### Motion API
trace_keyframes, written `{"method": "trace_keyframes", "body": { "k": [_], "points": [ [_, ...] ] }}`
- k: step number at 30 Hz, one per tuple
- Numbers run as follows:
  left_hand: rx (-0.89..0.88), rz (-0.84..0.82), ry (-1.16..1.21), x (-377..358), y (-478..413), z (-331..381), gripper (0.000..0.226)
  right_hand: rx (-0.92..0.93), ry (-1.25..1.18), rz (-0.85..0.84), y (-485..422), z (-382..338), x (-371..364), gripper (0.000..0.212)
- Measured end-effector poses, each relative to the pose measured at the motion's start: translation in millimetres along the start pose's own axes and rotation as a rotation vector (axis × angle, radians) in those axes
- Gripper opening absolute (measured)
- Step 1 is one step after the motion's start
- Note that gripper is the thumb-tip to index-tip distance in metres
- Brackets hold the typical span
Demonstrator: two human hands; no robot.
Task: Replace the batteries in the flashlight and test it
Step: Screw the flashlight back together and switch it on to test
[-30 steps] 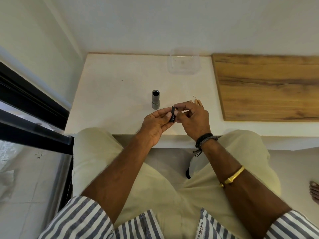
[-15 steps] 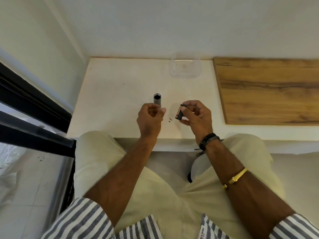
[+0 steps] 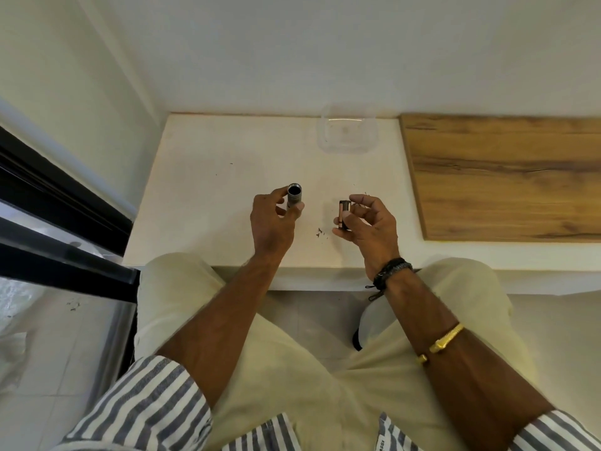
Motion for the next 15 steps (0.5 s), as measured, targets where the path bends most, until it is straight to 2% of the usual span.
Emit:
{"method": "trace_keyframes", "body": {
  "k": [5, 9, 12, 15],
  "points": [
    [-0.129, 0.002, -0.004, 5, 11, 14, 0.034, 0.004, 0.01, 0.057, 0, 2, 6, 0.039],
    [-0.279, -0.085, -0.112, 1, 23, 30, 0.032, 0.054, 0.045, 0.058, 5, -4, 8, 0.031],
    [-0.384, -0.113, -0.198, -2, 34, 41, 0.024, 0.096, -0.031, 0.057, 10, -12, 11, 0.026],
    [-0.403, -0.174, -0.316, -9, 40, 41, 0.028, 0.135, -0.111, 0.056, 14, -18, 13, 0.023]
  ]
}}
Point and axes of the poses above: each hand's wrist, its own y-axis away from the middle knuckle, its own x-axis out of the back of the hand, z = x × y, the point moved 7 cm from there along -y, towards the middle knuckle, and after that the axes turned 2 degrees about -x, right-handed, at the moved point
